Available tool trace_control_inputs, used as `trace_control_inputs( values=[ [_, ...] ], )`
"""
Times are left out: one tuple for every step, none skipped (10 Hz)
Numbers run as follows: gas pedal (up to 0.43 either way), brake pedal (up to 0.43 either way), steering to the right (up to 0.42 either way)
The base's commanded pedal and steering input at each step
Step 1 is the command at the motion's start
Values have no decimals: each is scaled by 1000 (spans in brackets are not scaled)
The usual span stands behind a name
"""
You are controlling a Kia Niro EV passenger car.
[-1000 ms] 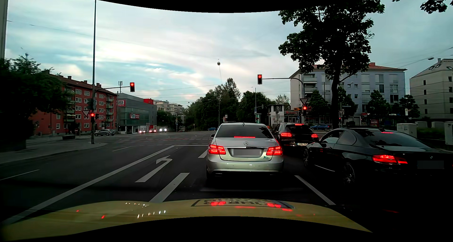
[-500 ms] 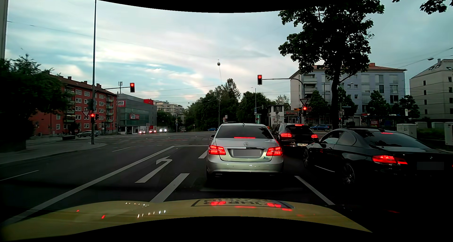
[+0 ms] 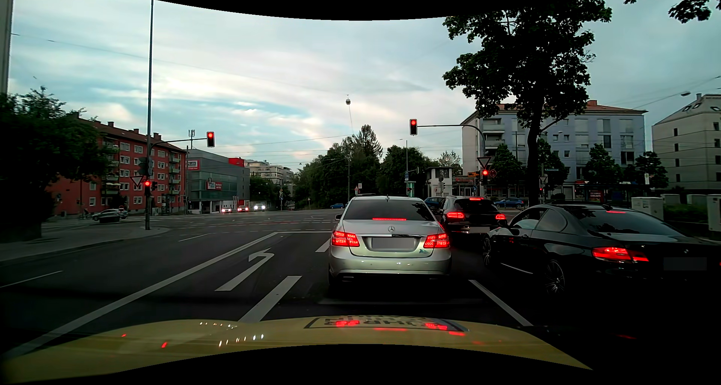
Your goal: Follow the waypoints while adhering to traffic rules and regulations
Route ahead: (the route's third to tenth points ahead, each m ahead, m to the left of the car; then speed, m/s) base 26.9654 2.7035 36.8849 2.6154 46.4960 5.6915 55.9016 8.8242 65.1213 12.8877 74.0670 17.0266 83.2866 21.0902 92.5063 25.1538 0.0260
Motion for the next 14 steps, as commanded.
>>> trace_control_inputs(
  values=[
    [0,274,-4],
    [0,268,-4],
    [0,268,-4],
    [0,274,-4],
    [0,274,-4],
    [0,274,-4],
    [0,280,-4],
    [0,287,-4],
    [0,280,-4],
    [0,280,-4],
    [0,280,-4],
    [0,280,-4],
    [0,280,-4],
    [0,280,-4]
  ],
)
